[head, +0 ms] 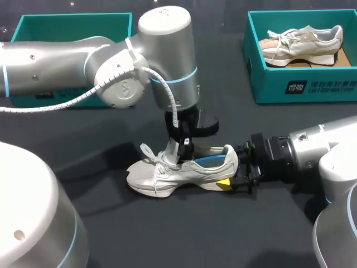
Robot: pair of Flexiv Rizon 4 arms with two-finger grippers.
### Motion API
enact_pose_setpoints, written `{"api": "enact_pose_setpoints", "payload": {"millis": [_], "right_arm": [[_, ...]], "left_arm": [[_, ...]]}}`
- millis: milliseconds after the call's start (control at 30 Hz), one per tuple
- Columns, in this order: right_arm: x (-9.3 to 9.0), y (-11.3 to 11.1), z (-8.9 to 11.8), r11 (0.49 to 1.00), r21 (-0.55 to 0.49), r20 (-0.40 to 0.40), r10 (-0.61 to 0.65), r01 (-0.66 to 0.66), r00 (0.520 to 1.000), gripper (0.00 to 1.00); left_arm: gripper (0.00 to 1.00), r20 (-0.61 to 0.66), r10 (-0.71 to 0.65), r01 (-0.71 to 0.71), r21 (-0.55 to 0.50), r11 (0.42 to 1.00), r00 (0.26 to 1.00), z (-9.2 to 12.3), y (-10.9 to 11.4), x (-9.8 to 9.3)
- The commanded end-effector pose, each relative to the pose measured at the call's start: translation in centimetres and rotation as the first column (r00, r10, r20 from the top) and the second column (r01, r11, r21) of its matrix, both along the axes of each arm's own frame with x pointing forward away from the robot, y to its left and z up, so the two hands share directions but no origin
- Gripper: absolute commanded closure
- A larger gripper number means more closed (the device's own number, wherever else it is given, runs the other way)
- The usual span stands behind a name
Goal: Take the shoe out of the shoebox, open the shoe tongue, remove and reinsert the insole, then place the shoe into the shoebox
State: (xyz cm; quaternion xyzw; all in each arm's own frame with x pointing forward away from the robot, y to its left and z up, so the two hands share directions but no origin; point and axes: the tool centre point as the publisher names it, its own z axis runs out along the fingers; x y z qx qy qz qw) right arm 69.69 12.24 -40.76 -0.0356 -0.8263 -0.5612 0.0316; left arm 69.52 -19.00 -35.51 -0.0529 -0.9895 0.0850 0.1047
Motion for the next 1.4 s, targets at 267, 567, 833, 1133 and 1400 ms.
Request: {"api": "enact_pose_setpoints", "payload": {"millis": [267, 567, 833, 1133, 1400], "right_arm": [[-0.2, 0.0, 0.0, 1.000, -0.005, 0.000, -0.002, 0.002, 1.000, 1.00], [-0.2, 0.0, 0.0, 1.000, -0.005, 0.000, -0.002, 0.002, 1.000, 1.00], [-0.2, 0.0, 0.0, 1.000, -0.005, 0.000, -0.002, 0.002, 1.000, 1.00], [-0.2, 0.0, 0.0, 1.000, -0.005, 0.000, -0.002, 0.002, 1.000, 1.00], [-0.2, 0.0, 0.0, 1.000, -0.005, 0.000, -0.002, 0.002, 1.000, 1.00]], "left_arm": [[1.00, 0.001, -0.012, 0.012, -0.158, 0.987, 1.000, 2.7, 1.3, -1.3], [1.00, 0.028, -0.014, 0.020, -0.229, 0.973, 1.000, 4.9, 0.2, -1.7], [1.00, 0.061, 0.040, -0.027, -0.201, 0.979, 0.997, 4.5, -2.3, -1.0], [0.99, 0.108, 0.080, -0.059, -0.178, 0.982, 0.991, 4.2, -4.3, -0.4], [0.53, 0.178, 0.110, -0.068, -0.227, 0.972, 0.978, 5.2, -4.6, -1.3]]}}
